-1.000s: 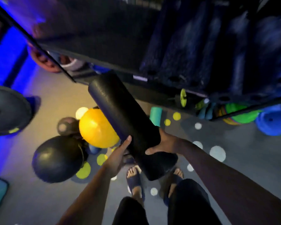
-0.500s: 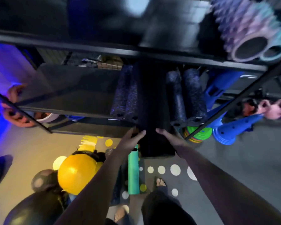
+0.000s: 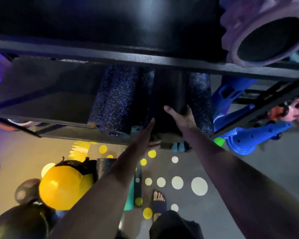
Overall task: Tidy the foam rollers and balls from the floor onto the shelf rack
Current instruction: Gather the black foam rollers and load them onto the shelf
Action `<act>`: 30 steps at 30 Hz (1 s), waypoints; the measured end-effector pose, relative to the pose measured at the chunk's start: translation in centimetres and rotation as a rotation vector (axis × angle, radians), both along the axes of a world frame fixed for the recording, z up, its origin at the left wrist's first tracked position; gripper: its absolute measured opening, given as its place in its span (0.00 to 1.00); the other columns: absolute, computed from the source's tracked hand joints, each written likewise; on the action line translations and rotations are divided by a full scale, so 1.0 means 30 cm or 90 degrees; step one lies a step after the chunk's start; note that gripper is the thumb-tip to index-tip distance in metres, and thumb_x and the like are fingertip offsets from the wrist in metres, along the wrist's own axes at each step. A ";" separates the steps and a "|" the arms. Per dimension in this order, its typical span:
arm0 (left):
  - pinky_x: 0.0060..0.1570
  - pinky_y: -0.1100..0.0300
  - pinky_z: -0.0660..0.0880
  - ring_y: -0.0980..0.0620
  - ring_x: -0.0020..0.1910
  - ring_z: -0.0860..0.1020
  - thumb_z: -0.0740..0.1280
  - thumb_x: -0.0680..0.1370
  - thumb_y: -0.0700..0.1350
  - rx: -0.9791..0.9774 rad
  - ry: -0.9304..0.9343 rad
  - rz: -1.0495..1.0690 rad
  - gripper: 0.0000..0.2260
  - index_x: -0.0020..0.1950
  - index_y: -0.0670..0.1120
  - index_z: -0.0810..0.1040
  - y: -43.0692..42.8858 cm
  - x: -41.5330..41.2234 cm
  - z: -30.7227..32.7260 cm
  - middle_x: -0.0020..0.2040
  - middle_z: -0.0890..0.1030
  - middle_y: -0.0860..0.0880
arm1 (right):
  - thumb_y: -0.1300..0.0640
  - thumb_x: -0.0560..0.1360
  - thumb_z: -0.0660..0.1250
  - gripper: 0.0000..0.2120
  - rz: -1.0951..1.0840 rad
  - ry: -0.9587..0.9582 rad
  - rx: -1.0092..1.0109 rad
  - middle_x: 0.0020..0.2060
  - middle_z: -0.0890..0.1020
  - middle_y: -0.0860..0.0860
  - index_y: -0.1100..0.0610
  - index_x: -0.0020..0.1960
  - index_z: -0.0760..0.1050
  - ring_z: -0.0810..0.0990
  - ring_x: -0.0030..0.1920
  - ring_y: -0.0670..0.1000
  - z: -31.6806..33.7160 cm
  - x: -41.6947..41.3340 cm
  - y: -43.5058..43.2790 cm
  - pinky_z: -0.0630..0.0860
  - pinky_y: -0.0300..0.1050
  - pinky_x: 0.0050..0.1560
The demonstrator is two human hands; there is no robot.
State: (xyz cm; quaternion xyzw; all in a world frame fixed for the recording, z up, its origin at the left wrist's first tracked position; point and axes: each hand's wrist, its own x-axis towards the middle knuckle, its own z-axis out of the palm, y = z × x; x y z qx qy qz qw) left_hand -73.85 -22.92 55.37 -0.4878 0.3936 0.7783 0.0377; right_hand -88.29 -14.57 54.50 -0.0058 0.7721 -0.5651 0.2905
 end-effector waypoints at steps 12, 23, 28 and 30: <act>0.55 0.48 0.76 0.44 0.51 0.82 0.58 0.86 0.42 -0.094 -0.049 0.068 0.08 0.61 0.48 0.75 -0.035 0.226 -0.150 0.54 0.82 0.45 | 0.52 0.77 0.62 0.10 0.116 0.571 0.247 0.45 0.76 0.61 0.59 0.50 0.74 0.71 0.47 0.61 -0.209 0.356 0.136 0.66 0.55 0.49; 0.43 0.55 0.76 0.46 0.41 0.80 0.64 0.84 0.44 -0.050 -0.263 0.163 0.08 0.60 0.44 0.79 -0.064 1.094 -0.548 0.47 0.83 0.43 | 0.54 0.78 0.65 0.12 0.561 0.181 0.295 0.52 0.81 0.59 0.61 0.57 0.77 0.80 0.55 0.63 -0.631 1.085 0.019 0.77 0.55 0.55; 0.30 0.64 0.75 0.54 0.35 0.82 0.63 0.84 0.39 -0.068 -0.341 0.122 0.09 0.62 0.43 0.79 -0.104 1.461 -0.969 0.44 0.82 0.45 | 0.47 0.80 0.68 0.22 0.518 -0.104 0.449 0.65 0.78 0.62 0.61 0.67 0.72 0.76 0.66 0.61 -1.120 1.395 -0.078 0.70 0.49 0.63; 0.30 0.67 0.75 0.61 0.34 0.82 0.63 0.83 0.38 -0.086 -0.361 0.088 0.07 0.58 0.45 0.78 -0.124 1.574 -1.192 0.43 0.82 0.48 | 0.43 0.80 0.67 0.27 0.482 -0.177 0.475 0.68 0.76 0.62 0.60 0.70 0.69 0.74 0.68 0.62 -1.331 1.502 -0.103 0.69 0.48 0.65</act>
